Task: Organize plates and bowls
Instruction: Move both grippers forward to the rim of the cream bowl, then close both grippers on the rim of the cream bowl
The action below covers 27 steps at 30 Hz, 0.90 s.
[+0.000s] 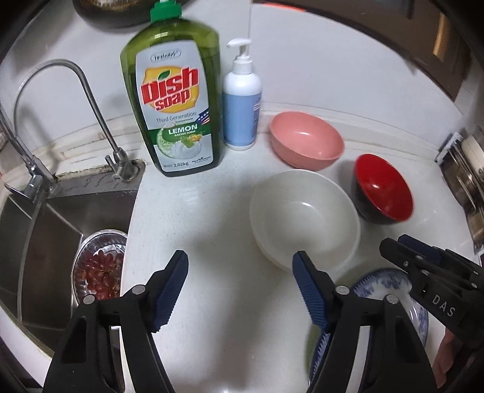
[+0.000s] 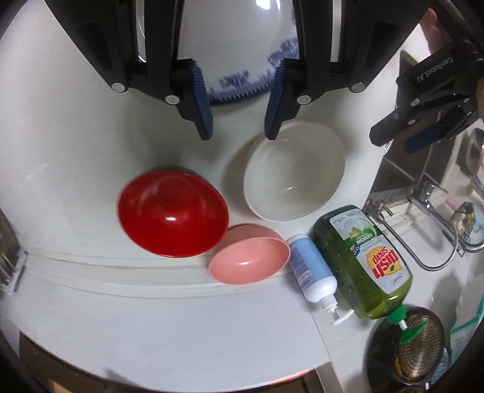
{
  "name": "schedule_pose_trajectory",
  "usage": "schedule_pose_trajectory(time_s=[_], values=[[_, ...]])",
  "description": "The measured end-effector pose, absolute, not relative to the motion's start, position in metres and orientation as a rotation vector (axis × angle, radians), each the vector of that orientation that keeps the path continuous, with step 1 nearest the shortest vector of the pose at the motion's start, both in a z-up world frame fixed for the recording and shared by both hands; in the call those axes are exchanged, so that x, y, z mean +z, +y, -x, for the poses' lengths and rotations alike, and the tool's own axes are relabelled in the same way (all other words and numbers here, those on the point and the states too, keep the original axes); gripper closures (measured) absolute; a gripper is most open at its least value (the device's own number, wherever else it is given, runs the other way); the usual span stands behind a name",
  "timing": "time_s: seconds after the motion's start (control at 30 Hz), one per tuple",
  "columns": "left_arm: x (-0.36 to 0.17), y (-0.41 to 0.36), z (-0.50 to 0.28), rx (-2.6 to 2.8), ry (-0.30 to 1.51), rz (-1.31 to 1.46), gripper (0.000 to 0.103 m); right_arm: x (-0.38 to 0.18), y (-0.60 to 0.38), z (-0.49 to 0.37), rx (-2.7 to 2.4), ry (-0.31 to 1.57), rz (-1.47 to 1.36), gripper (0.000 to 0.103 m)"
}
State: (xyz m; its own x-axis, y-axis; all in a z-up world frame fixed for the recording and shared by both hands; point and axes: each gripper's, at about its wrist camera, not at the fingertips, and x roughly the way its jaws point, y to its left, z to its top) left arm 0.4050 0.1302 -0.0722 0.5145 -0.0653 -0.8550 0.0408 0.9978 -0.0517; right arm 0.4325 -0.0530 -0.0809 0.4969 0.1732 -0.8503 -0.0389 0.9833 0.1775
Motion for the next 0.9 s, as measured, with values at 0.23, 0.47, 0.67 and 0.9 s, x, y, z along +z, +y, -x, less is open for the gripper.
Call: schedule_pose_trajectory(time_s=[0.23, 0.47, 0.67, 0.9], values=[[-0.090, 0.129, -0.434, -0.068, 1.062, 0.005, 0.037, -0.091, -0.045, -0.461, 0.131, 1.045, -0.137, 0.068], [-0.106, 0.125, -0.458, -0.097, 1.112, 0.013, 0.041, -0.106, -0.045, -0.482, 0.135, 1.103, -0.183, 0.072], [-0.122, 0.119, -0.470, -0.121, 1.164, 0.018, 0.051, -0.117, -0.043, -0.489, 0.143, 1.144, -0.191, 0.078], [-0.134, 0.115, -0.478, -0.179, 1.210, 0.067, 0.077, -0.124, -0.042, -0.495, 0.141, 1.171, -0.193, 0.086]])
